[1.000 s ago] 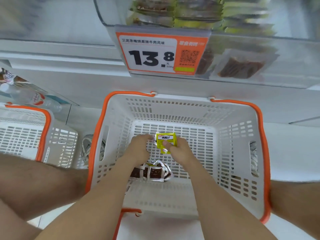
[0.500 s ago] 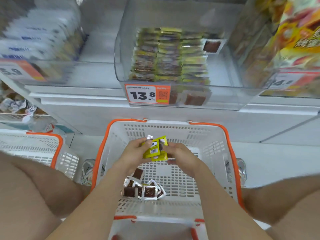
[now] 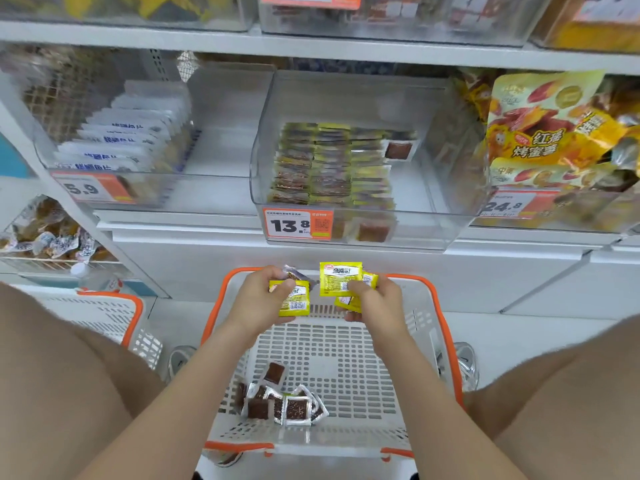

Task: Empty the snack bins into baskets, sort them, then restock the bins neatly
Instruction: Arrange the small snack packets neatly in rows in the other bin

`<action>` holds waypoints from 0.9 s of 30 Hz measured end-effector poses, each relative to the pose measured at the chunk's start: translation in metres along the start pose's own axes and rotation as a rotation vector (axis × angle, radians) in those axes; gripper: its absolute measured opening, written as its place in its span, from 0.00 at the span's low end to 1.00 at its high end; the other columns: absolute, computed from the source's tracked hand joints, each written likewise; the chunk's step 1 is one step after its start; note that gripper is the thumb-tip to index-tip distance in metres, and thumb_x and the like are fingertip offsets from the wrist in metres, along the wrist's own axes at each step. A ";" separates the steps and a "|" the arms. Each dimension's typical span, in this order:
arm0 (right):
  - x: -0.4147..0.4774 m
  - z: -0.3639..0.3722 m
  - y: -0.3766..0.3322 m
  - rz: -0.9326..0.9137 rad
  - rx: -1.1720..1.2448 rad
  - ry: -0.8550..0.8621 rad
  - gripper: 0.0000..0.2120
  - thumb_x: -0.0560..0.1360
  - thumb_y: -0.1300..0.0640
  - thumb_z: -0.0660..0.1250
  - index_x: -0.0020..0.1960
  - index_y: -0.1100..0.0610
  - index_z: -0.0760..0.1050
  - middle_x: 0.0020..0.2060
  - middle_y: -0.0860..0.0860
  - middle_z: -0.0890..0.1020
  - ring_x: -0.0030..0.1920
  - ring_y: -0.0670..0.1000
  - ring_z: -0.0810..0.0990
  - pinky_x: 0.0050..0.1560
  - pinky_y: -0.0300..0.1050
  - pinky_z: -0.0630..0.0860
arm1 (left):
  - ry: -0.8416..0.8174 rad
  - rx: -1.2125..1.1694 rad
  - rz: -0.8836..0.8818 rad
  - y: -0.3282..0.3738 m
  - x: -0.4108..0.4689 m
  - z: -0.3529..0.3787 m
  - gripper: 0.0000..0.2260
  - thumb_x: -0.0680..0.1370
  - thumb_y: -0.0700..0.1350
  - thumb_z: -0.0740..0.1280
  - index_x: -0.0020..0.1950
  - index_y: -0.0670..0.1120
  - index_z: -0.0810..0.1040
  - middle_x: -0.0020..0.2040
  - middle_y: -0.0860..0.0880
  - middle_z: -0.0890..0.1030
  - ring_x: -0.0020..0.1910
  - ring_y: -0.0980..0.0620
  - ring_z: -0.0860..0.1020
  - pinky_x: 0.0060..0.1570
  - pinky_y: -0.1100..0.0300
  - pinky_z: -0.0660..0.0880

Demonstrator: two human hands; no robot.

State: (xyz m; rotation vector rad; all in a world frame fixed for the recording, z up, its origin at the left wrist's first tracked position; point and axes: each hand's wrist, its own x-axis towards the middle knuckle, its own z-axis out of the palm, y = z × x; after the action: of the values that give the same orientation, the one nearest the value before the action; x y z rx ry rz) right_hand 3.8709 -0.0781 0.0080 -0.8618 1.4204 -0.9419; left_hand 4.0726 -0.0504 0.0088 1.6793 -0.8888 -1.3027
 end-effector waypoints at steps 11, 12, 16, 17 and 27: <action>-0.026 0.009 -0.019 0.032 -0.122 -0.178 0.06 0.83 0.64 0.65 0.52 0.63 0.81 0.43 0.59 0.87 0.40 0.58 0.87 0.42 0.54 0.85 | -0.161 0.027 0.053 0.032 -0.026 0.008 0.16 0.83 0.36 0.66 0.69 0.48 0.75 0.56 0.44 0.86 0.51 0.42 0.85 0.55 0.47 0.79; -0.022 0.006 -0.022 0.015 -0.162 -0.112 0.08 0.82 0.62 0.64 0.50 0.64 0.81 0.39 0.57 0.86 0.38 0.56 0.85 0.42 0.50 0.83 | -0.131 0.054 0.049 0.037 -0.027 0.006 0.16 0.83 0.36 0.65 0.69 0.50 0.75 0.52 0.46 0.86 0.47 0.45 0.84 0.51 0.51 0.79; -0.026 0.004 -0.043 -0.001 -0.023 -0.023 0.05 0.79 0.62 0.69 0.51 0.62 0.83 0.42 0.55 0.86 0.40 0.52 0.81 0.44 0.47 0.78 | -0.044 0.020 0.006 0.054 -0.034 0.004 0.16 0.83 0.34 0.62 0.66 0.51 0.76 0.52 0.48 0.86 0.44 0.51 0.84 0.46 0.55 0.80; -0.031 0.006 -0.048 0.020 0.062 -0.072 0.05 0.79 0.63 0.70 0.54 0.62 0.82 0.45 0.57 0.88 0.41 0.53 0.83 0.44 0.47 0.79 | -0.050 0.003 -0.005 0.057 -0.038 0.005 0.16 0.83 0.33 0.62 0.65 0.50 0.77 0.52 0.47 0.86 0.44 0.51 0.85 0.46 0.54 0.81; -0.052 0.014 -0.041 -0.246 -0.372 -0.038 0.18 0.67 0.50 0.82 0.50 0.50 0.78 0.45 0.47 0.86 0.41 0.51 0.86 0.48 0.58 0.83 | -0.155 -0.244 0.003 0.066 -0.061 0.023 0.13 0.79 0.39 0.64 0.63 0.42 0.79 0.58 0.37 0.85 0.55 0.40 0.83 0.58 0.44 0.77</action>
State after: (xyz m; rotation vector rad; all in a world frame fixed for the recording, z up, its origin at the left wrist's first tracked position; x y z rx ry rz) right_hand 3.8870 -0.0479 0.0669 -1.3485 1.5035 -0.8481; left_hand 4.0336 -0.0282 0.0901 1.4030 -0.7849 -1.4909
